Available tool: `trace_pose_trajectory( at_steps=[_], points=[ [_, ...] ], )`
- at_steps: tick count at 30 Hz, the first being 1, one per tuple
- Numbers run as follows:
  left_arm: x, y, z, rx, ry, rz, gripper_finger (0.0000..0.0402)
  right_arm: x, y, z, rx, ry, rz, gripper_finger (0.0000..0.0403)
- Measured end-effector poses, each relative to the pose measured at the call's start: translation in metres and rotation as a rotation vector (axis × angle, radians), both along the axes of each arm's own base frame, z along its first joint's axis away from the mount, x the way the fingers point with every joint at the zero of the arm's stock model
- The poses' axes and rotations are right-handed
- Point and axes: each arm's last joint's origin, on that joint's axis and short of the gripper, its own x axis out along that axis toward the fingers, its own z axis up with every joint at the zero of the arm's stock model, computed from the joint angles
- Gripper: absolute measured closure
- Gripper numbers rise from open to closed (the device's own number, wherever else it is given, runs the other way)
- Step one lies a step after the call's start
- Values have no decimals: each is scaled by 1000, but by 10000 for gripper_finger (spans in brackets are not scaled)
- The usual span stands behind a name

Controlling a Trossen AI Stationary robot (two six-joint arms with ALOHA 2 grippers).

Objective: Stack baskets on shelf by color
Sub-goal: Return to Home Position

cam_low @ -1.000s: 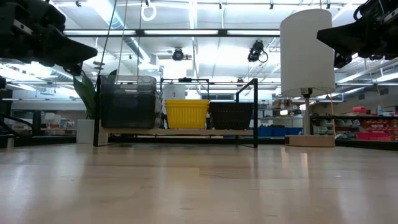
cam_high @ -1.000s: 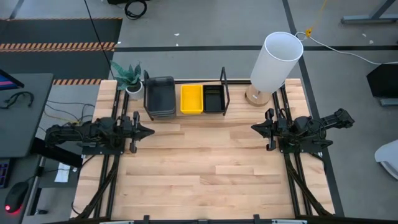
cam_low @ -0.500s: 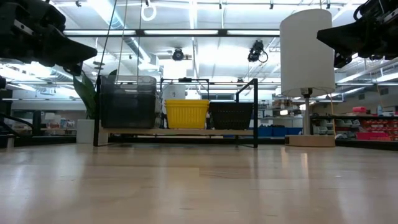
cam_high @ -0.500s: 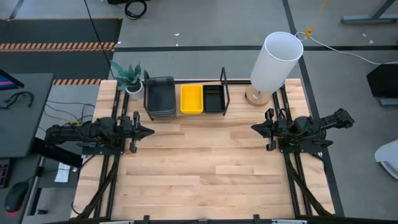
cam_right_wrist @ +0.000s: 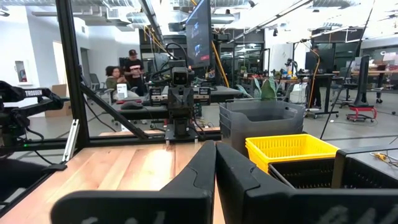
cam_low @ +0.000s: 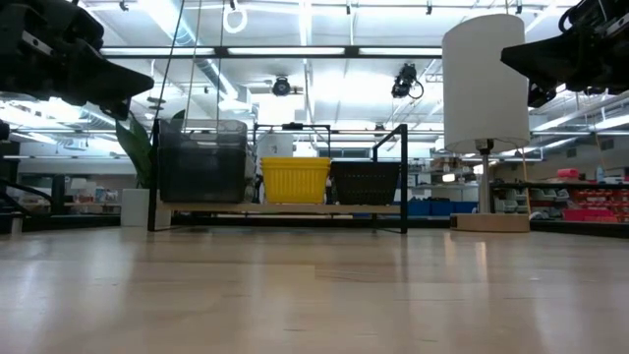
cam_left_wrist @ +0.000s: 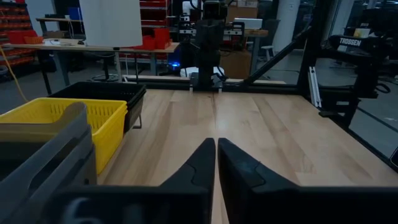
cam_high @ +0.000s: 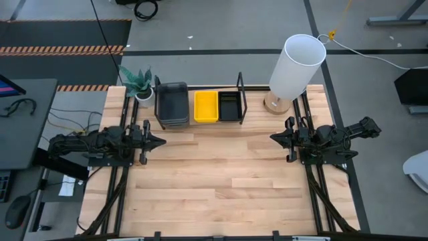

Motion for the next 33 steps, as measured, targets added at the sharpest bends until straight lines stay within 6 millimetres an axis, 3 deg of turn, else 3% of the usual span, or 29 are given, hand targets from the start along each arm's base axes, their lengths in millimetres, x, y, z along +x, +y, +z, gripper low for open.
trace_pose_trajectory(
  at_steps=[33],
  points=[
    [0, 0, 0, 0, 0, 0, 376, 0, 0, 0, 0, 0, 0, 385]
  ],
)
